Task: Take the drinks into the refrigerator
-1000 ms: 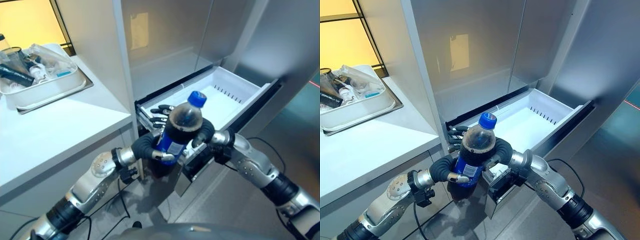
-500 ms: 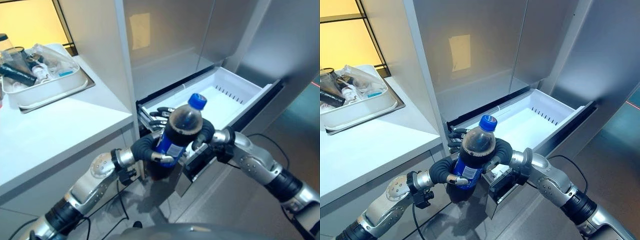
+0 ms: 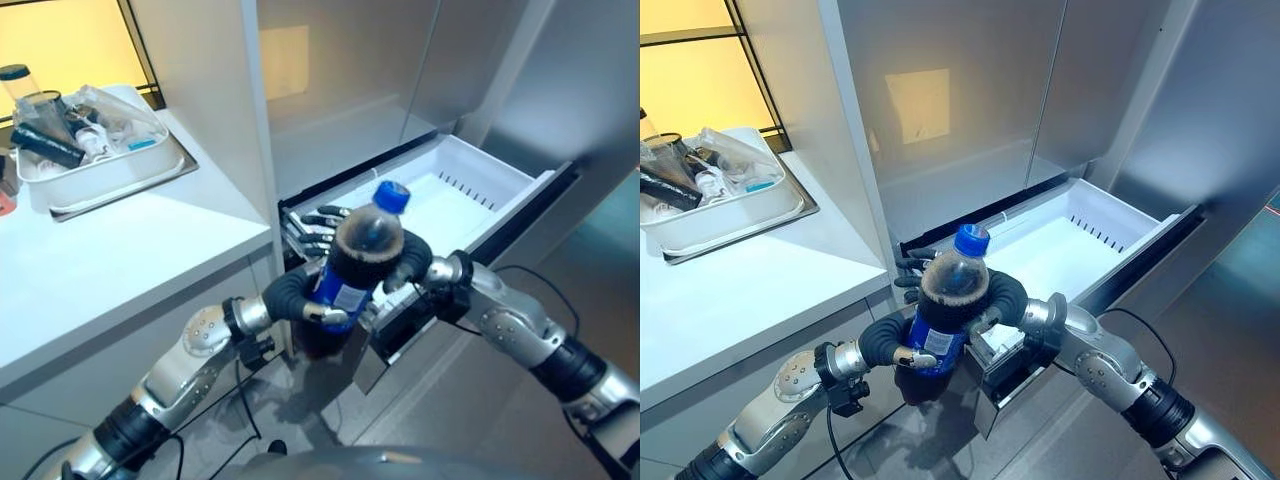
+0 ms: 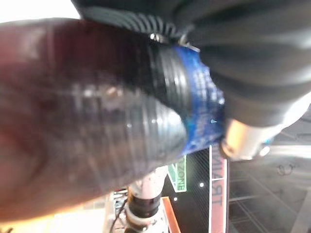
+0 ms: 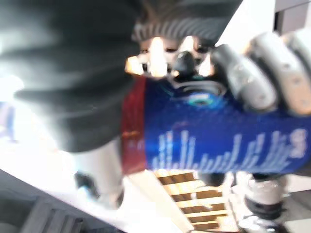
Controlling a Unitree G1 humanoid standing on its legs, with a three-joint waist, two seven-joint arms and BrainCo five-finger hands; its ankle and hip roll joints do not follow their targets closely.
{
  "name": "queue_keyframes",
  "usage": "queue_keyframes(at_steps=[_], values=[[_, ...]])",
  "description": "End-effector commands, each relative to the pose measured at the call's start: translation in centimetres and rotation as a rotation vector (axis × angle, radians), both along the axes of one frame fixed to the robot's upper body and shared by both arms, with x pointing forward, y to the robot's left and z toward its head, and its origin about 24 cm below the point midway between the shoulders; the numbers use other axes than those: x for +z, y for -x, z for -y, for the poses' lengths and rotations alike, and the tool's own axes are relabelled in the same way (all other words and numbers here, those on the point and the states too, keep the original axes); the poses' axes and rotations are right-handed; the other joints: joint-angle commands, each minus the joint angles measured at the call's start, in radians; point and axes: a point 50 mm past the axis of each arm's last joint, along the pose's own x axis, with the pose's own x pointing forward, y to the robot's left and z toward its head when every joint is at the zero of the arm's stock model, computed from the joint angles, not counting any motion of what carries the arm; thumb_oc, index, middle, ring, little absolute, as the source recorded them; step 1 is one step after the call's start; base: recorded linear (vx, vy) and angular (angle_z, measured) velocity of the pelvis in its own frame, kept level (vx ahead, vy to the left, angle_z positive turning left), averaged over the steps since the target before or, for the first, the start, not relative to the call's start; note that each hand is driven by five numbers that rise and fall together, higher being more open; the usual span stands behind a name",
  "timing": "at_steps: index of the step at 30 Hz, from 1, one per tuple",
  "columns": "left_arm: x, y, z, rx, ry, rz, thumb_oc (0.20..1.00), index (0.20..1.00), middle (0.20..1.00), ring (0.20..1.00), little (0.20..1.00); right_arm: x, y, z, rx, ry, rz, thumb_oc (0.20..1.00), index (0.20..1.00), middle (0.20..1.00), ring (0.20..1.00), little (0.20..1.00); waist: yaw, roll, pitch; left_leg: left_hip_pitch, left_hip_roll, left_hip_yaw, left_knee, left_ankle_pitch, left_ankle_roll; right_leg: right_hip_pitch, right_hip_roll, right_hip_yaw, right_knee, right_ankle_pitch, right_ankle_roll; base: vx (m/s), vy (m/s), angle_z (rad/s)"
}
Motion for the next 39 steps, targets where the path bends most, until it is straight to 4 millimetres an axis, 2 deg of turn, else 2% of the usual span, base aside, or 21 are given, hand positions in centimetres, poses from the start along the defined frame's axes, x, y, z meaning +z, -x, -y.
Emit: queue_keyframes(at_steps=[1, 15, 25, 26, 27, 39], values=[[3.6, -2.0, 1.1, 0.022, 0.102, 0.195, 0.200, 0.200, 0.200, 0.200, 0.200, 3.9, 3.9, -4.2, 0.293, -0.240, 0.080, 0.200, 0.200, 0.200, 0.200, 0.200, 0.006, -0.026, -0.011, 0.017, -0.026, -0.049, 0.008, -0.092, 0.065, -0.013, -0.016, -0.058, 0.091, -0.061, 0.023, 0.00, 0.000, 0.00], [3.4, -2.1, 1.1, 0.038, 0.099, 0.192, 0.200, 0.200, 0.200, 0.200, 0.200, 3.8, 4.0, -5.0, 0.297, -0.280, 0.054, 0.200, 0.200, 0.200, 0.200, 0.200, 0.007, -0.020, -0.012, 0.022, -0.025, -0.042, 0.010, -0.097, 0.067, -0.015, -0.017, -0.052, 0.096, -0.066, 0.024, 0.00, 0.000, 0.00], [3.4, -2.0, 1.0, 0.045, 0.113, 0.178, 0.200, 0.200, 0.200, 0.200, 0.200, 3.6, 3.8, -4.9, 0.276, -0.290, 0.038, 0.200, 0.200, 0.200, 0.200, 0.200, 0.006, -0.020, -0.012, 0.024, -0.023, -0.043, 0.010, -0.097, 0.066, -0.012, -0.017, -0.054, 0.095, -0.069, 0.022, 0.00, 0.000, 0.00], [3.3, -2.0, 0.9, 0.048, 0.117, 0.172, 0.479, 0.479, 0.479, 0.479, 0.479, 3.5, 3.7, -4.7, 0.262, -0.291, 0.039, 0.200, 0.200, 0.200, 0.200, 0.200, 0.006, -0.019, -0.013, 0.024, -0.023, -0.043, 0.010, -0.098, 0.066, -0.010, -0.017, -0.055, 0.094, -0.070, 0.022, 0.00, 0.000, 0.00], [3.2, -2.0, 0.9, 0.051, 0.122, 0.162, 1.000, 1.000, 1.000, 1.000, 1.000, 3.5, 3.5, -4.6, 0.253, -0.290, 0.037, 0.200, 0.200, 0.200, 0.200, 0.200, 0.007, -0.019, -0.013, 0.025, -0.022, -0.044, 0.010, -0.098, 0.066, -0.009, -0.017, -0.055, 0.094, -0.070, 0.022, 0.00, 0.000, 0.00], [2.2, -1.7, 0.5, 0.062, 0.115, 0.099, 1.000, 1.000, 1.000, 1.000, 1.000, 3.0, 0.9, -2.7, 0.035, -0.367, -0.002, 0.200, 0.200, 0.200, 0.200, 0.200, 0.005, -0.021, -0.019, 0.027, -0.021, -0.046, 0.008, -0.099, 0.066, -0.007, -0.015, -0.058, 0.089, -0.072, 0.020, 0.00, 0.000, 0.00]])
